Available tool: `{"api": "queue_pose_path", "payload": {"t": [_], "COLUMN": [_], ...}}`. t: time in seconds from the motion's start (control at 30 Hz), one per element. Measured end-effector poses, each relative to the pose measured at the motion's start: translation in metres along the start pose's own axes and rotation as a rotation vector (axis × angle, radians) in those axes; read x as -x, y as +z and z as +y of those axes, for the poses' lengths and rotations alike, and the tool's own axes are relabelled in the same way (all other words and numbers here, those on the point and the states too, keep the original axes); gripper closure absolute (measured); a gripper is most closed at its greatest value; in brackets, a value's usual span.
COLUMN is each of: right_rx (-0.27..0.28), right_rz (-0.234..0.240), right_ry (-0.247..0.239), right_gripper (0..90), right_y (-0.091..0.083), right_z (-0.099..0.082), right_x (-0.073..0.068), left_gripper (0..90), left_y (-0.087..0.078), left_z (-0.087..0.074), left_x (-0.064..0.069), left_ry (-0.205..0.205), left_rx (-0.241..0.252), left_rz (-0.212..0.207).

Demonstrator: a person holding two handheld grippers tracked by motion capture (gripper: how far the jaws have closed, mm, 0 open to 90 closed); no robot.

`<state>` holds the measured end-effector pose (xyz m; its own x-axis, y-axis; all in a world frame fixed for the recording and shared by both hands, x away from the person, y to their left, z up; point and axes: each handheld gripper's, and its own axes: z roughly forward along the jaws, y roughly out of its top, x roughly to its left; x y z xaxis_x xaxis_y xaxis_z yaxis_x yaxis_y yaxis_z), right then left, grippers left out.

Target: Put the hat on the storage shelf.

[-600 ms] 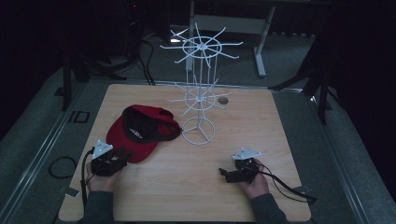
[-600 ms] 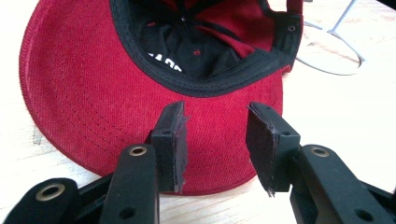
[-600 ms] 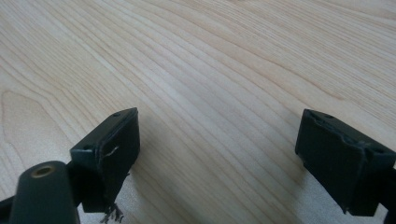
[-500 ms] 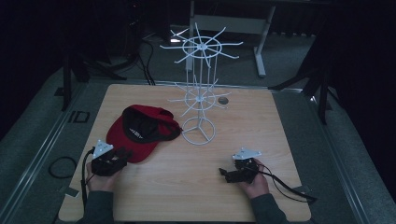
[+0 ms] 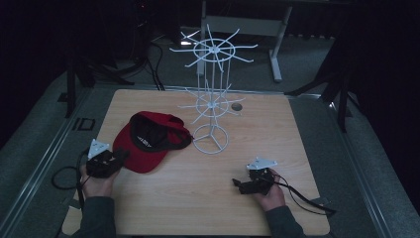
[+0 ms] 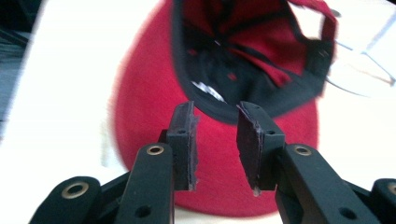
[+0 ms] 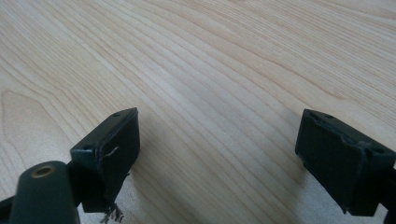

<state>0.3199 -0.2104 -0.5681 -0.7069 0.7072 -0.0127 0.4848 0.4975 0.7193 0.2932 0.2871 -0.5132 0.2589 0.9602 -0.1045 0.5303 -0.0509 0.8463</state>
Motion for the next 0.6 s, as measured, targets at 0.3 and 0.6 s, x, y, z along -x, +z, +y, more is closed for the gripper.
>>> {"api": "queue_pose_path", "payload": {"t": [0.3, 0.6], "right_rx": [-0.001, -0.002], "right_rz": [0.000, 0.000], "right_ry": [0.001, 0.001], "right_gripper": [13.6, 13.6], "right_y": [0.000, 0.000], "right_z": [0.000, 0.000], "right_x": [0.000, 0.000], "left_gripper": [84.5, 88.0], "left_y": [0.001, 0.025], "left_z": [0.033, 0.040], "left_x": [-0.027, -0.043], "left_ry": [0.007, -0.004], "left_rx": [-0.002, -0.076], "left_rz": [0.109, 0.149]}}
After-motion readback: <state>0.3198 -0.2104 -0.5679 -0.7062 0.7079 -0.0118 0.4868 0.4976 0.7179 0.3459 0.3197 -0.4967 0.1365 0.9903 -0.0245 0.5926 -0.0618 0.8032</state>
